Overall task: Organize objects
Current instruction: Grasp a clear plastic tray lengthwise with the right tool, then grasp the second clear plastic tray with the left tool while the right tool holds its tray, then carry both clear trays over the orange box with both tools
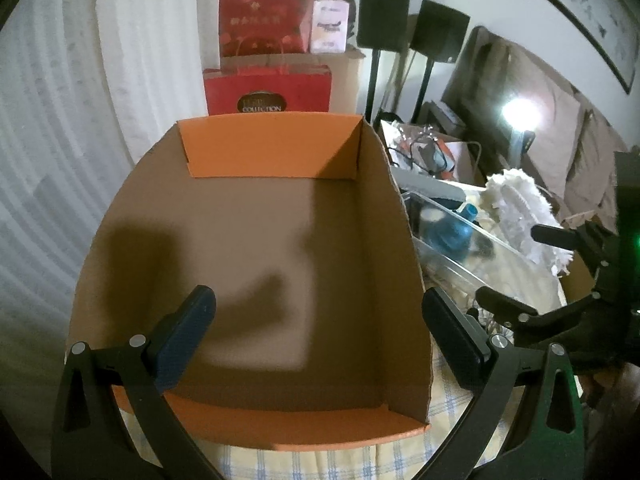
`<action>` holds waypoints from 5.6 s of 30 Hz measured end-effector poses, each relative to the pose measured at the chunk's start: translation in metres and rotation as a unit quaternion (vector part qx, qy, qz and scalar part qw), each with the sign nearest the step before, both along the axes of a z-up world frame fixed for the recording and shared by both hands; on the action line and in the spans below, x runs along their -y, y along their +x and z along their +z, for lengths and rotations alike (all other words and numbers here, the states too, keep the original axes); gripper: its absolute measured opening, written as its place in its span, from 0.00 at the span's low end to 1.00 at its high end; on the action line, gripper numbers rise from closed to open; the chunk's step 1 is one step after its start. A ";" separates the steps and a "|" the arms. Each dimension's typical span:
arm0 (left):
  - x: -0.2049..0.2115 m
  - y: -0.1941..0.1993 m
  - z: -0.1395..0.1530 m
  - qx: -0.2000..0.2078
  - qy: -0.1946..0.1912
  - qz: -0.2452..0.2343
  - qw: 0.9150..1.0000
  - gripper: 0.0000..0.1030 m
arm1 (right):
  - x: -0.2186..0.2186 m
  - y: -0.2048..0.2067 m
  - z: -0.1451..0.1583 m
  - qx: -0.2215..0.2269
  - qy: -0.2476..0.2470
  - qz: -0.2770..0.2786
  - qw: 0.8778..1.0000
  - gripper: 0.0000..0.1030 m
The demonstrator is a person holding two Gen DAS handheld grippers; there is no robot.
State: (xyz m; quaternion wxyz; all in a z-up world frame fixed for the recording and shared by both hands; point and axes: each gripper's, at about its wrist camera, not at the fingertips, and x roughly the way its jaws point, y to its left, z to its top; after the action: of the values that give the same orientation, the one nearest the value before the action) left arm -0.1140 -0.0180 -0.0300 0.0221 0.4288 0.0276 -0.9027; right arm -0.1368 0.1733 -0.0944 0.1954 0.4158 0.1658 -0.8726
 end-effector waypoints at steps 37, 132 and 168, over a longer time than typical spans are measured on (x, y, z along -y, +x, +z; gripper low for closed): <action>-0.024 0.006 0.020 -0.002 0.029 -0.024 0.999 1.00 | -0.025 0.014 0.036 0.046 -0.043 -0.022 0.998 0.55; -0.104 -0.039 0.044 0.044 0.007 0.032 0.998 0.53 | -0.091 0.062 0.104 -0.100 -0.102 -0.199 0.970 0.56; 0.046 0.028 0.053 -0.011 -0.050 0.184 0.982 0.53 | 0.064 0.009 0.082 -0.038 -0.121 -0.116 0.985 0.56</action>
State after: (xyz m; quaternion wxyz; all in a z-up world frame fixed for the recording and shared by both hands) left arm -0.0860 -0.0637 0.0226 0.2093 0.4050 0.0611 -0.8879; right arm -0.1281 0.1092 -0.0128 0.1355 0.3716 0.0170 -0.9183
